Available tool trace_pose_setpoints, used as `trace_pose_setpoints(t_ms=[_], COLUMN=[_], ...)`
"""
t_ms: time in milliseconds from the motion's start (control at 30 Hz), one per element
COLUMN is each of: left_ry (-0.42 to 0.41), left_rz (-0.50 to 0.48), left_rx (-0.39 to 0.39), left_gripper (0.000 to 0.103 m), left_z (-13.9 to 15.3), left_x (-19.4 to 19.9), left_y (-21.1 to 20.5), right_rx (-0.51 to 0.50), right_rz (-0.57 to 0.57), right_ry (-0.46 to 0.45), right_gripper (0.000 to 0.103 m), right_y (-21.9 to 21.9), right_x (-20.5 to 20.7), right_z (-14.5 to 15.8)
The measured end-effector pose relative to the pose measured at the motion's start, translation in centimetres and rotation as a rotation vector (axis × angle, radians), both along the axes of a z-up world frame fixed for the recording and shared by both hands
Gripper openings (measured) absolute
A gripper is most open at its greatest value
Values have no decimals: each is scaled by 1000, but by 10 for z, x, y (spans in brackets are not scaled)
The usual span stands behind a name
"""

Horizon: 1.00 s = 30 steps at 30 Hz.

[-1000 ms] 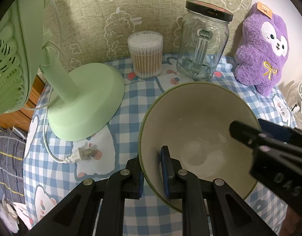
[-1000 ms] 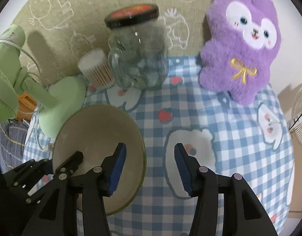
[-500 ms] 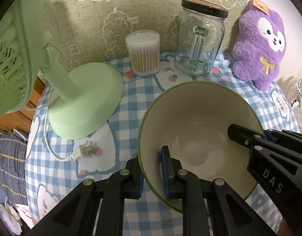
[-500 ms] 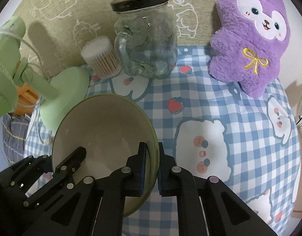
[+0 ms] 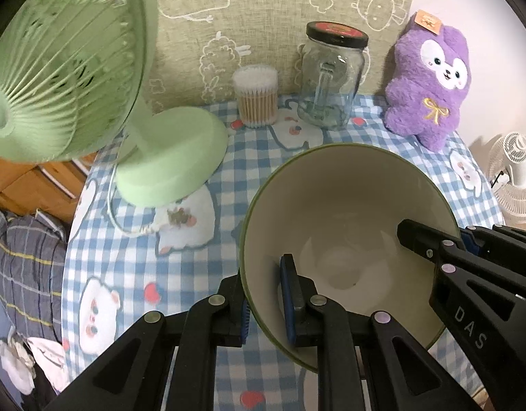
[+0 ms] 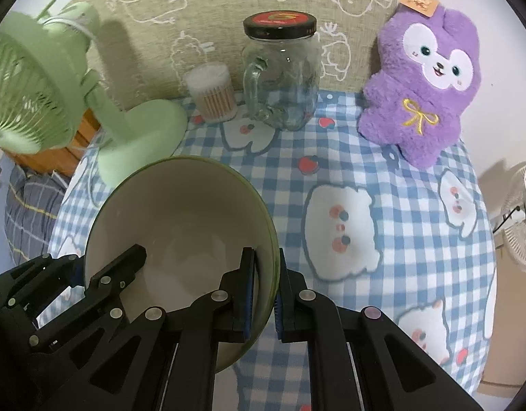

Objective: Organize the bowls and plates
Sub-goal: 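Lift the cream bowl with both grippers away from the jar, then carry the cream bowl with both grippers toward the nested bowls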

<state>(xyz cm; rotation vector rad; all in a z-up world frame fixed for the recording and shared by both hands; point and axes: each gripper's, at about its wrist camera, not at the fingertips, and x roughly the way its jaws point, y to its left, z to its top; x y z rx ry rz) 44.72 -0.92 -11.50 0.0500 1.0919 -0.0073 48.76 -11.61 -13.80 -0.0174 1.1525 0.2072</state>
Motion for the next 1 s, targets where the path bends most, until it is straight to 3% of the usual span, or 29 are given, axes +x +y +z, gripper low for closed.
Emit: trace_pose_setpoints(t_ms=[500,600,767,1000], left_ry=[97,123,91,108], left_rz=[-6,-12,-34,6], left_rx=[-29,-26,21,-31], left_gripper=[13,14,14,22], left_z=[-28,-34,-33,-30], left_x=[-71,-76,-85,-87], left_y=[8,9,0,12], right_rx=[11,28,51,9], right_rz=[8,-4,-26,-28], right_ry=[89,117,119,94], right_gripper=[12,12,13,14], right_y=[2,1,-6,-2], right_x=[-70,-77,-80,-85], right_z=[-26,-33,-36,-23])
